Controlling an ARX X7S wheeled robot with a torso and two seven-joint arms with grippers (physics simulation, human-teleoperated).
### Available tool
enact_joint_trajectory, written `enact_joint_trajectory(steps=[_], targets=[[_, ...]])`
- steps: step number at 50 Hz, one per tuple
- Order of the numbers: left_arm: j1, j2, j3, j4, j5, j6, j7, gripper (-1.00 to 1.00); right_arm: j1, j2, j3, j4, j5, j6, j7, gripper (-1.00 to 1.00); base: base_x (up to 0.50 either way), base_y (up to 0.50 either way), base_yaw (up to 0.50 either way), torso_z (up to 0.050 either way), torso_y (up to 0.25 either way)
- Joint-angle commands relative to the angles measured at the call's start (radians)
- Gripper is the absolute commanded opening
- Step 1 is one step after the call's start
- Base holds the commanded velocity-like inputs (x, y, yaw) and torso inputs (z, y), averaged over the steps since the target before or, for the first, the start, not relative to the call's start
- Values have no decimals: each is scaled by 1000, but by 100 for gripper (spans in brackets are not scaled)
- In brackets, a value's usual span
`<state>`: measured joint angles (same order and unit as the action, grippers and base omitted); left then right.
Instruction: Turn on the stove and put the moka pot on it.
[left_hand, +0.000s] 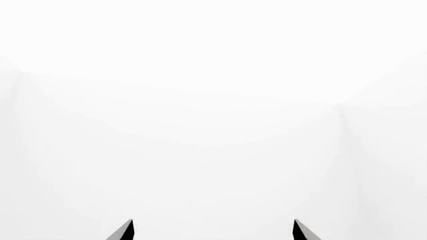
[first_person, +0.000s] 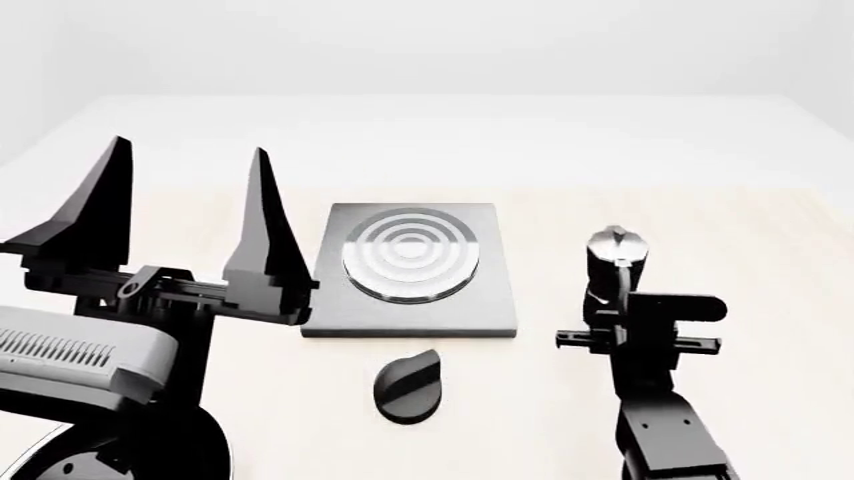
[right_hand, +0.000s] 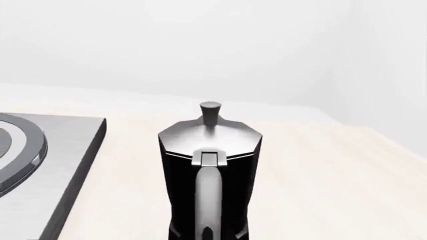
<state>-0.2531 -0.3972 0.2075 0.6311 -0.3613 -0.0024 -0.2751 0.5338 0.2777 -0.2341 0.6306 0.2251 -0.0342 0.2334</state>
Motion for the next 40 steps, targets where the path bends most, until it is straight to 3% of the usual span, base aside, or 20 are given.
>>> enact_joint_trajectory(steps=[1, 14, 19, 21, 28, 40], targets=[[3, 1, 3, -5, -6, 7, 0, 100, 57, 19, -28, -186, -41, 140, 18, -100, 0, 0, 0, 0, 0], [3, 5, 8, -17, -2, 19, -2, 100, 204, -7, -48, -100, -47, 130, -18, -100, 0, 0, 0, 0, 1], [2, 3, 5, -19, -3, 20, -4, 100, 305, -49, -47, 103, -45, 0, -63, -100, 0, 0, 0, 0, 2], [5, -1, 3, -14, -3, 18, -6, 100, 383, -85, -53, 297, -62, -124, -82, -100, 0, 0, 0, 0, 0], [7, -3, -1, -17, -7, 24, -7, 100, 575, -160, -73, 656, -97, -307, -95, -100, 0, 0, 0, 0, 1], [8, -16, -5, 1, -16, 9, -15, 100, 647, -206, -9, 678, -116, -356, -178, -100, 0, 0, 0, 0, 1]])
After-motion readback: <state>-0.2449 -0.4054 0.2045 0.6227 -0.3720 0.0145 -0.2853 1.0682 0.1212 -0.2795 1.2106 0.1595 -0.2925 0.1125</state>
